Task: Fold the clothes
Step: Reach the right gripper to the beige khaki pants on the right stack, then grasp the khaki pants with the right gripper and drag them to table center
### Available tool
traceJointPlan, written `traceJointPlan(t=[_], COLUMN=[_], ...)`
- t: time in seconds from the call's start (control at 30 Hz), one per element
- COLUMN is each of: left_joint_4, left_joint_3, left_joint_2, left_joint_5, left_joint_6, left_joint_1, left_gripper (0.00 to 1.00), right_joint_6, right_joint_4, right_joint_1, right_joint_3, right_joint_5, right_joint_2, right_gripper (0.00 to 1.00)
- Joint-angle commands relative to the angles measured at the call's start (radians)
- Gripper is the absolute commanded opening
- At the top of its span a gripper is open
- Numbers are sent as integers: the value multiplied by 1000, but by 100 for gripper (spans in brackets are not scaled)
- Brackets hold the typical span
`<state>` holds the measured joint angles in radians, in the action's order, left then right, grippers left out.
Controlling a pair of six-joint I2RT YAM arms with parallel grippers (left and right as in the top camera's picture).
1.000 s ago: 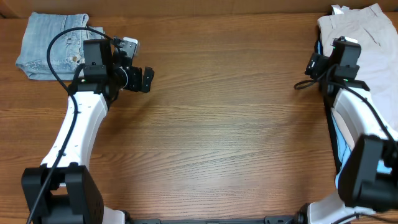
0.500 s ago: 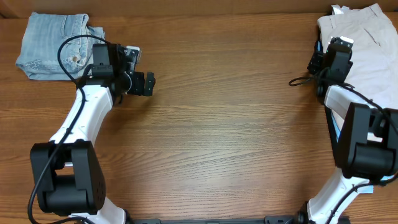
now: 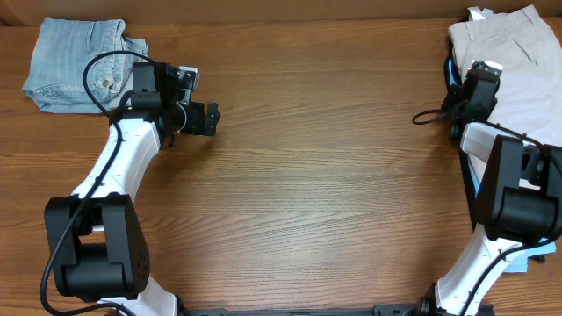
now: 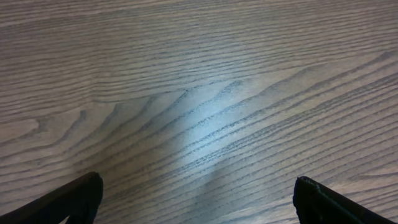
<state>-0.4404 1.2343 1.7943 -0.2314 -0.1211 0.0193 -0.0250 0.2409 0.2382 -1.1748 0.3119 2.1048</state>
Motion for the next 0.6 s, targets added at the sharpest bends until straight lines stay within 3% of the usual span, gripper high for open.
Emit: traceJointPlan(t=[0.0,0.57], left_joint_4=[7,30], left_joint_3=[-2,-1], left_joint_2=[16,16], left_joint_5=[5,-50], left_joint_6=[18,66], left_joint_1=[-7,-7], left_gripper=[100,100], right_joint_6=[-5,-3], right_joint_4=[-19,-350], right_joint_1=[18,17], right_joint_3=[-20,-35], right_joint_5=[10,-209], right_joint_2=[-11,-381], right_gripper=[4,4])
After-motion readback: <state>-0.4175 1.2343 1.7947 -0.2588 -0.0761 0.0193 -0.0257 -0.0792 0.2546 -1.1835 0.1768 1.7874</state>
